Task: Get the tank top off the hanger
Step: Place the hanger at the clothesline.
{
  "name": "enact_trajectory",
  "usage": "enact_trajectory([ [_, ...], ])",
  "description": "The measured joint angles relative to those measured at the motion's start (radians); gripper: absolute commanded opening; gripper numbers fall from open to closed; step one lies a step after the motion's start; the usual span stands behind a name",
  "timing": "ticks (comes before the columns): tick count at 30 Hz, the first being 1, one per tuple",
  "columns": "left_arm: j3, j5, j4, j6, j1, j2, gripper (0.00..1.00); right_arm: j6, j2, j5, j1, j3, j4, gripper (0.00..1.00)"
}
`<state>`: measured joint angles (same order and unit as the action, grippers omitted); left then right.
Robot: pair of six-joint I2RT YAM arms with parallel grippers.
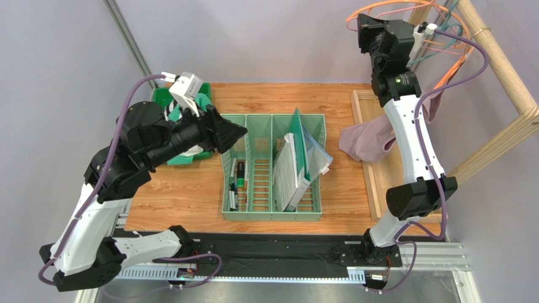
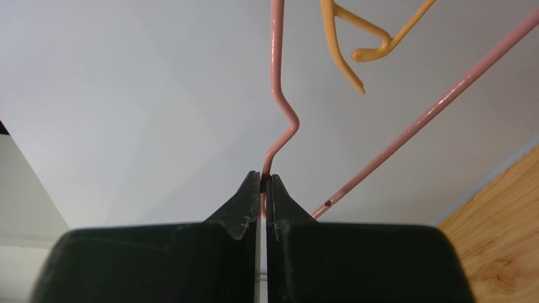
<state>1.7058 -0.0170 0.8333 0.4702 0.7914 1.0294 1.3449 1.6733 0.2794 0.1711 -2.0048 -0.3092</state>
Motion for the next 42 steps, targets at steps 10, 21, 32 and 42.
enact_trajectory([
  [10, 0.032, -0.038, -0.003, 0.001, 0.000, 0.066, 0.66, 0.086, 0.002, -0.053, -0.035, 0.028, 0.011, 0.00],
  [21, 0.064, -0.064, -0.008, 0.002, 0.000, 0.098, 0.66, 0.143, 0.027, -0.044, -0.034, -0.089, -0.103, 0.00],
  [32, 0.064, -0.072, -0.008, 0.005, 0.000, 0.096, 0.66, 0.036, 0.028, 0.066, 0.038, -0.142, -0.216, 0.00],
  [42, 0.062, -0.083, -0.007, 0.016, 0.000, 0.092, 0.66, 0.130, 0.064, 0.123, 0.017, -0.179, -0.254, 0.00],
])
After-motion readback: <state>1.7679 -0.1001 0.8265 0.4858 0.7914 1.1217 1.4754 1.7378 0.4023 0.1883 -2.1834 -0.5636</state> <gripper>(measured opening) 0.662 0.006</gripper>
